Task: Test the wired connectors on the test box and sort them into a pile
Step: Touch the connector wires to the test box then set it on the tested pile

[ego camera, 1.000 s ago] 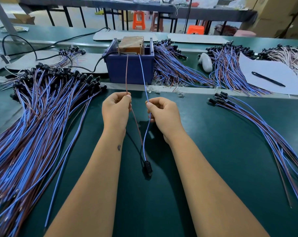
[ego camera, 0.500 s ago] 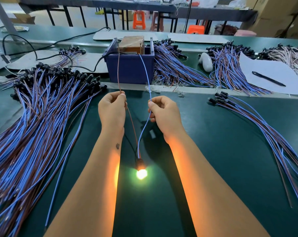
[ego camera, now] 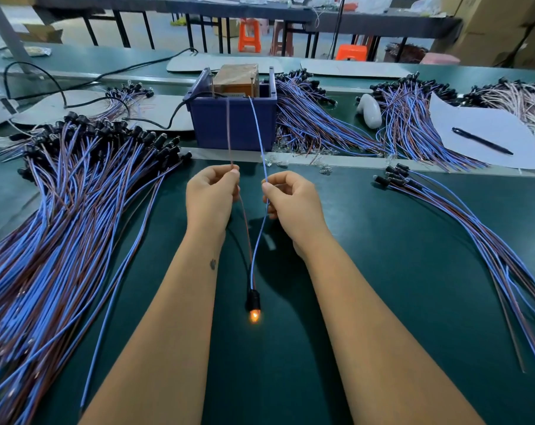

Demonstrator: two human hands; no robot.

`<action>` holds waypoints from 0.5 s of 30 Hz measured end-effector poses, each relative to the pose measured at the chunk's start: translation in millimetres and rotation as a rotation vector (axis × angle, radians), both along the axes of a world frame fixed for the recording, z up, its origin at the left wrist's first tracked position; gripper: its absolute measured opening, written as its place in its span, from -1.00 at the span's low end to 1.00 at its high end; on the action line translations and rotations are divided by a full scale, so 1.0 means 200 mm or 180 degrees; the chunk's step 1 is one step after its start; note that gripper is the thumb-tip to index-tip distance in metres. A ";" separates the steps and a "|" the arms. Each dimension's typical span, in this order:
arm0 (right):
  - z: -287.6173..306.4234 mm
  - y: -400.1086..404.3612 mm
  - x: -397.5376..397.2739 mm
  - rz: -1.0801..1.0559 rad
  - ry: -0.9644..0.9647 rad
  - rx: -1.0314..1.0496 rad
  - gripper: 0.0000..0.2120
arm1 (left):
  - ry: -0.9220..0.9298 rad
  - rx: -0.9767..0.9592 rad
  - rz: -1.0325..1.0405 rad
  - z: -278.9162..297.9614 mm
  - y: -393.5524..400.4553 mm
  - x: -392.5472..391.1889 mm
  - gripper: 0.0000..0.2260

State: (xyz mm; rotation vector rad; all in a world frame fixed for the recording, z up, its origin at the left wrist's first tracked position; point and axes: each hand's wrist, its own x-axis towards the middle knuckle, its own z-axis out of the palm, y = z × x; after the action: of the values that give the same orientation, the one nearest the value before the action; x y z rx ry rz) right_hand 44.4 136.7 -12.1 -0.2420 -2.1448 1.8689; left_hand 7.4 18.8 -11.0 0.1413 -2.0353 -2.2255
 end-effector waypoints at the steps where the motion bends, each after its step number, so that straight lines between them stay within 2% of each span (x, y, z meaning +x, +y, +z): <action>1: 0.00 0.00 0.00 0.0031 0.0012 0.0017 -0.90 | 0.0008 -0.0069 -0.0119 0.00 0.01 0.00 -0.89; 4: 0.01 -0.01 0.01 0.0145 0.0055 0.0119 -0.92 | 0.0060 -0.0348 -0.0435 0.00 0.02 0.01 -0.88; 9: 0.02 -0.02 0.02 0.0298 0.0092 0.0151 -0.89 | 0.0115 -0.0293 -0.0784 0.01 0.03 0.03 -0.87; 12: 0.03 -0.01 0.02 0.0386 0.0142 -0.0157 -0.82 | -0.0006 0.0018 -0.0691 0.02 0.02 0.02 -0.85; 15: 0.03 0.00 0.02 0.0460 0.0130 -0.0161 -0.80 | -0.0091 0.0672 -0.0679 0.03 0.02 0.01 -0.84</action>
State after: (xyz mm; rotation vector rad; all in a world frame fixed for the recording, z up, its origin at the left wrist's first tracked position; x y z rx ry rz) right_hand 48.2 137.5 -6.9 -0.0598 -2.1410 1.9903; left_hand 10.3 22.9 -4.1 -0.0269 -1.9043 -2.5789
